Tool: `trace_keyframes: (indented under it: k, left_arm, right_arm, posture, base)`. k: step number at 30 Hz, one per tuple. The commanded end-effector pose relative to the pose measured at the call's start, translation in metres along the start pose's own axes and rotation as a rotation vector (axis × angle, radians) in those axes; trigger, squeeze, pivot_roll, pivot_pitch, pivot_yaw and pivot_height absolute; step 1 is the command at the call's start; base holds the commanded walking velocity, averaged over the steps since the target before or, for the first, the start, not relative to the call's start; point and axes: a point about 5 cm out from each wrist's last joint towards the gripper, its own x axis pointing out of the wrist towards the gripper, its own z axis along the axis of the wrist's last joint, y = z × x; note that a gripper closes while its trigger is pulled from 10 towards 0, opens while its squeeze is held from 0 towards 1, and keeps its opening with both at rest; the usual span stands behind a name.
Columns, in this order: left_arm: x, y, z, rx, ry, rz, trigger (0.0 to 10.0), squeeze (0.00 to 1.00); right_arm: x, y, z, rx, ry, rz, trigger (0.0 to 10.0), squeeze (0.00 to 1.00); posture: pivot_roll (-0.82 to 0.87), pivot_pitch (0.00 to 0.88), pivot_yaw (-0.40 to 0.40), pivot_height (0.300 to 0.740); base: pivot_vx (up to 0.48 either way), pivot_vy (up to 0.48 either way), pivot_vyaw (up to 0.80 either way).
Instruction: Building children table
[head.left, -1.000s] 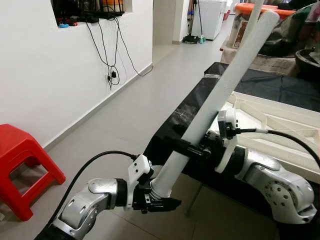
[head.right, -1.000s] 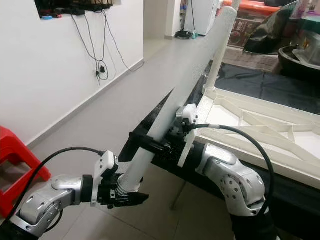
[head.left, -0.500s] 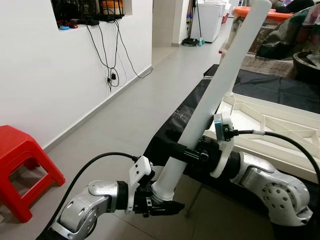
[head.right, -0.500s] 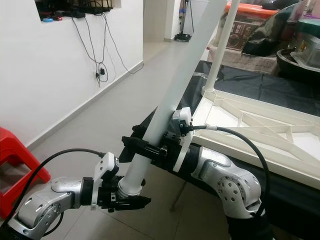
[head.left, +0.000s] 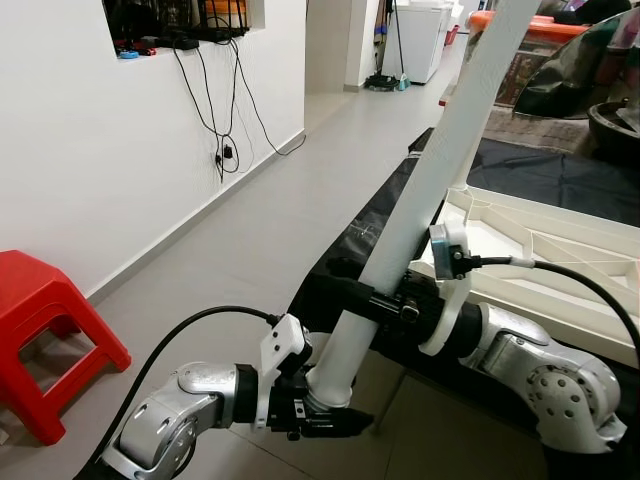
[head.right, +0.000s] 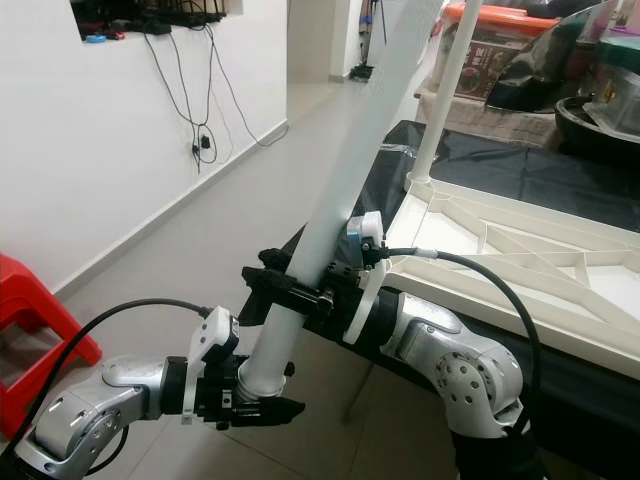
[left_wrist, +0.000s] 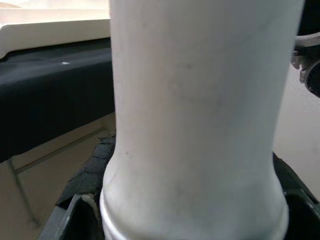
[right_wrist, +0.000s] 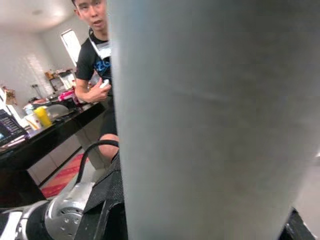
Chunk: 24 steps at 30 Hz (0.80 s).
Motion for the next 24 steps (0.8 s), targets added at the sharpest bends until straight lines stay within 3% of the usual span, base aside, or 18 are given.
trace_keyframes:
  k: [1, 8, 9, 11, 12, 17, 19, 22, 23, 24]
  left_arm:
    - [-0.003, 0.000, -0.004, -0.031, 0.009, 0.008, 10.0, 0.00]
    - [-0.003, 0.005, -0.007, -0.054, 0.033, 0.047, 10.0, 0.00]
    - [-0.003, 0.007, -0.007, -0.061, 0.034, 0.075, 10.0, 0.41]
    - [-0.003, 0.008, -0.007, -0.058, 0.030, 0.089, 10.0, 0.41]
    - [-0.003, 0.008, -0.007, -0.059, 0.027, 0.082, 10.0, 1.00]
    - [-0.002, 0.007, -0.007, -0.062, 0.019, 0.095, 10.0, 1.00]
    - [-0.001, 0.008, -0.010, -0.066, 0.012, 0.141, 10.0, 1.00]
    - [0.000, 0.008, -0.011, -0.067, 0.010, 0.156, 10.0, 1.00]
    - [0.000, 0.012, -0.011, -0.053, -0.006, 0.213, 10.0, 0.00]
    - [0.001, 0.016, -0.007, -0.043, -0.045, 0.291, 10.0, 0.00]
  right_arm:
    - [0.004, 0.008, 0.001, -0.010, 0.016, 0.044, 0.0, 0.00]
    - [0.005, 0.010, 0.002, 0.000, -0.001, 0.053, 0.0, 0.00]
    - [0.004, 0.010, 0.004, -0.001, -0.016, 0.048, 0.0, 0.00]
    - [0.004, 0.009, 0.006, -0.002, -0.026, 0.042, 0.0, 0.00]
    - [0.003, 0.008, 0.007, -0.006, -0.032, 0.038, 0.0, 0.00]
    - [-0.002, 0.004, 0.012, -0.020, -0.051, 0.010, 0.0, 0.00]
    - [-0.011, -0.005, 0.021, -0.061, -0.087, -0.071, 0.0, 0.00]
    - [-0.014, -0.008, 0.024, -0.077, -0.097, -0.100, 0.0, 0.00]
    - [-0.021, -0.018, 0.030, -0.109, -0.136, -0.201, 0.0, 0.00]
    - [-0.030, -0.033, 0.037, -0.160, -0.188, -0.359, 0.0, 0.00]
  posture:
    - [0.07, 0.000, -0.045, 0.740]
    - [0.07, 0.000, -0.043, 0.740]
    - [0.07, 0.000, -0.044, 0.740]
    - [0.07, 0.000, -0.044, 0.740]
    - [0.07, 0.000, -0.044, 0.740]
    - [0.07, 0.000, -0.044, 0.740]
    - [0.07, 0.000, -0.044, 0.740]
    - [0.07, 0.000, -0.044, 0.740]
    - [0.07, 0.000, -0.046, 0.740]
    - [0.07, 0.000, -0.048, 0.740]
  base:
    - [0.000, 0.000, 0.00]
    - [0.000, 0.000, 0.00]
    - [0.000, 0.000, 0.00]
    - [0.000, 0.000, 0.00]
    - [0.000, 0.000, 0.00]
    - [0.000, 0.000, 0.00]
    - [0.000, 0.000, 0.00]
    - [0.000, 0.000, 0.00]
    - [0.000, 0.000, 0.00]
    - [0.000, 0.000, 0.00]
